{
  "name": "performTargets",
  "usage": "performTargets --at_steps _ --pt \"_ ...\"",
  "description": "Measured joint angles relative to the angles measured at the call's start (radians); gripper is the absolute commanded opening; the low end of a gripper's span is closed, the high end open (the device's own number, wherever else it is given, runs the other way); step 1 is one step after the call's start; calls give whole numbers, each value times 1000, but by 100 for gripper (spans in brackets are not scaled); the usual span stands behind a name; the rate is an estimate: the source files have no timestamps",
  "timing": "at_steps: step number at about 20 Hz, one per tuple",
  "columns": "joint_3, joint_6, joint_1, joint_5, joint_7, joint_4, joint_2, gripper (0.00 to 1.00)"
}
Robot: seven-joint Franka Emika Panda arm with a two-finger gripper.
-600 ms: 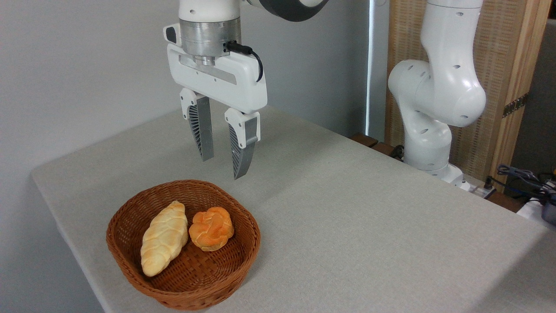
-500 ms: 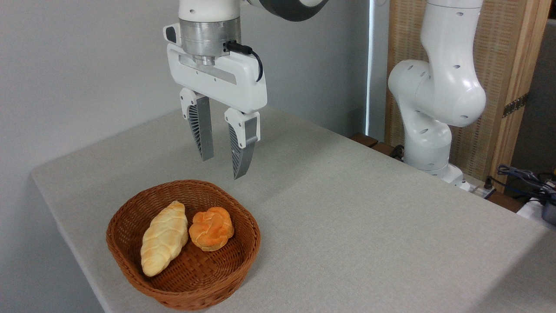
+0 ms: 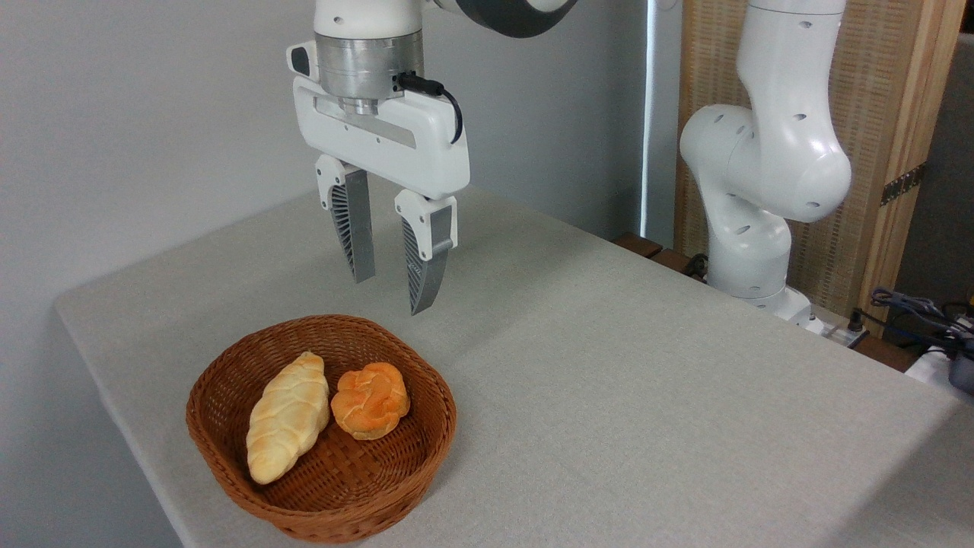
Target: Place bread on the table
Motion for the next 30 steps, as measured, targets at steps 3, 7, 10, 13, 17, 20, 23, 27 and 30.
performTargets --at_steps 3,7,10,13,17,20,23,27,30 --pt "0 0 0 0 0 0 0 100" --pt "0 0 0 0 0 0 0 100" --pt "0 0 0 0 0 0 0 100" --pt "0 0 0 0 0 0 0 100" --pt "0 0 -5 0 0 0 3 100" --pt "-1 1 -9 0 1 -8 9 100" --pt "-1 69 -9 0 8 -49 16 100" --pt "-1 214 -12 0 10 -146 31 100" --pt "-1 297 -17 0 11 -189 54 100"
